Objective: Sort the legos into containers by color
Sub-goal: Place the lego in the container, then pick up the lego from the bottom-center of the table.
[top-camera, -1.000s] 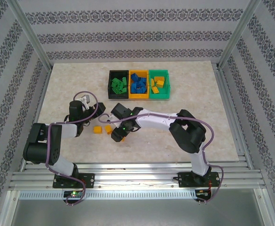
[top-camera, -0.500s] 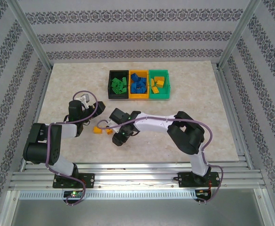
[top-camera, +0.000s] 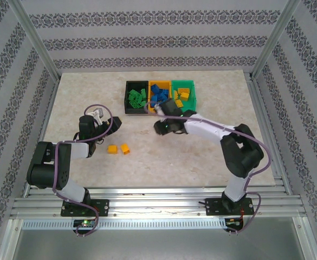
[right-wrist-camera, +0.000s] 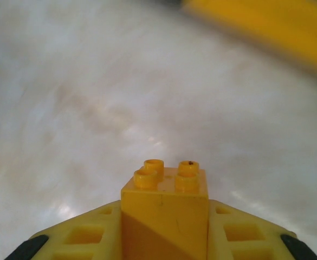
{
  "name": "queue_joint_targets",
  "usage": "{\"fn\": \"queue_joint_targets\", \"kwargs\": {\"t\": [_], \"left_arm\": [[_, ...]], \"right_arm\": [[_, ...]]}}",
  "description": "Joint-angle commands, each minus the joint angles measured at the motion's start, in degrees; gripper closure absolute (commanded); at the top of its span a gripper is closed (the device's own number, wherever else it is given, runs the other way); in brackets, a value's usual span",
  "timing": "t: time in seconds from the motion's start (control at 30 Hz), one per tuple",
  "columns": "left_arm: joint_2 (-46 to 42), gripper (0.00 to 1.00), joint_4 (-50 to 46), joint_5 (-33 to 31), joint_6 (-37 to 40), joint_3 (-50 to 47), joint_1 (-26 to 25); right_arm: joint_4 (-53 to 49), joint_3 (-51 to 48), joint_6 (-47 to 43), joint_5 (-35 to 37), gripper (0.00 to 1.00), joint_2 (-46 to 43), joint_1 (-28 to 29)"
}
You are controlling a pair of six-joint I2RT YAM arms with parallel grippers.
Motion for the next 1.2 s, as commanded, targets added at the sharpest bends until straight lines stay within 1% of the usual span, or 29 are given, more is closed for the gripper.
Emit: {"fn": "queue_joint_targets", "kwargs": {"t": [0.0,0.13,0.17,0.2,0.27,0.3,0.37,0.43,0.57,0.7,0.8,0.87,0.97,1.07,1.17], "left_arm": [[0.9,0.32,3.3,1.3,-0.4,-0.6,0.8],[0.1,0.32,2.4,0.7,0.5,-0.6,0.8],[0.1,0.32,2.3,0.7,0.5,-0.6,0.8],[0.0,0.32,2.3,0.8,0.4,-0.6,0.8],[-0.3,0.32,2.0,0.8,0.8,-0.5,0.8],[-0.4,0.32,1.7,0.5,1.0,-0.5,0.8],[-0.5,0.31,1.5,0.2,1.2,-0.6,0.8],[-0.5,0.32,1.5,0.4,1.1,-0.5,0.8],[-0.5,0.32,1.1,-0.1,1.2,-0.5,0.8],[-0.2,0.31,1.6,0.3,0.8,-0.5,0.8],[0.2,0.31,2.0,-0.1,0.6,-0.6,0.8],[0.7,0.31,2.7,0.5,0.2,-0.6,0.8],[1.0,0.31,3.0,0.6,0.0,-0.6,0.9],[1.0,0.31,2.9,0.6,0.1,-0.6,0.9],[0.0,0.31,1.8,0.4,0.8,-0.6,1.2]], "right_arm": [[3.8,3.1,5.7,4.2,0.72,-0.2,-5.7],[5.1,8.0,7.2,8.7,0.71,2.8,-10.3],[5.6,9.5,6.7,9.8,0.7,4.1,-11.0],[5.5,11.3,6.2,11.7,0.66,5.8,-11.3],[3.2,15.8,5.2,13.2,0.49,9.3,-11.8],[0.7,18.7,5.2,12.7,0.45,11.1,-12.0],[-0.3,20.5,5.2,11.0,0.43,11.9,-11.3],[1.7,18.6,4.2,10.8,0.43,10.5,-9.1],[2.8,15.4,-0.9,9.9,0.42,7.7,-2.3],[2.1,12.8,-8.0,2.1,0.42,6.2,5.3],[0.0,12.4,-10.5,0.0,0.41,6.6,10.4],[-2.6,13.6,-12.7,0.3,0.41,7.9,13.5],[-3.8,15.0,-12.4,-1.0,0.4,10.5,16.6],[-3.0,16.0,-9.2,-3.9,0.4,13.2,18.4],[-1.7,16.9,-5.3,-3.0,0.39,15.4,19.8]]}}
